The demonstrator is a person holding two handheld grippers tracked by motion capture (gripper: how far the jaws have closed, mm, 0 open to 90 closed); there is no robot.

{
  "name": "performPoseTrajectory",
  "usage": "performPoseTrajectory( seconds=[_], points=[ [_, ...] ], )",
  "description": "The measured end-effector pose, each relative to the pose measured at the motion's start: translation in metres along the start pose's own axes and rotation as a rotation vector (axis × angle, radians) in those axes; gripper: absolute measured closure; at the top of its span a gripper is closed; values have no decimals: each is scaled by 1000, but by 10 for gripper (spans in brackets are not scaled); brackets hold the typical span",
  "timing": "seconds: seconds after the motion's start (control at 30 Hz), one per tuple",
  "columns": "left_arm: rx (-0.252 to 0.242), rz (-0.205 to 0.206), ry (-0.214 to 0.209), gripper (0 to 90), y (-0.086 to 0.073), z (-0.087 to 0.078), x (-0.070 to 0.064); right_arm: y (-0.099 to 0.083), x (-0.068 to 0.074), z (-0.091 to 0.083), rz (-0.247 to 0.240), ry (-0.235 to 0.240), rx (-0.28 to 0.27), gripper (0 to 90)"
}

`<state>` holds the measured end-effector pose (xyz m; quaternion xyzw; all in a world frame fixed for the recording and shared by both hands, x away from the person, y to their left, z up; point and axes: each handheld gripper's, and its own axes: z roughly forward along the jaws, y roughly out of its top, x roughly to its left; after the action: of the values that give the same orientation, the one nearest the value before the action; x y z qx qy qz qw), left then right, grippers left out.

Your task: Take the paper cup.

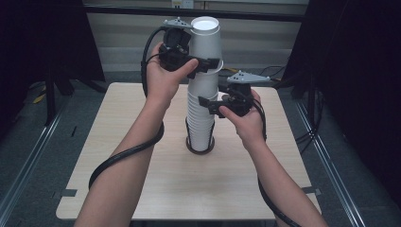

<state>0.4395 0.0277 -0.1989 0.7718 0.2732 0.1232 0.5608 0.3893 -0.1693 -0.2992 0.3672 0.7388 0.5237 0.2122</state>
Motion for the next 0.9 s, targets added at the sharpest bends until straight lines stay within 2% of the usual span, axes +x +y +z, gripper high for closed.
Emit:
performPoseTrajectory(
  seconds=[0.3,0.63,0.9],
  points=[
    [-25,-8,7,141,6,-7,-4,-2,0,-1,-1,-4,-1,133],
    [-27,-3,12,141,6,-16,-1,-3,0,-1,2,-5,-2,131],
    [-48,-4,-17,143,6,-24,-4,-4,1,0,0,-6,0,130]
  ],
)
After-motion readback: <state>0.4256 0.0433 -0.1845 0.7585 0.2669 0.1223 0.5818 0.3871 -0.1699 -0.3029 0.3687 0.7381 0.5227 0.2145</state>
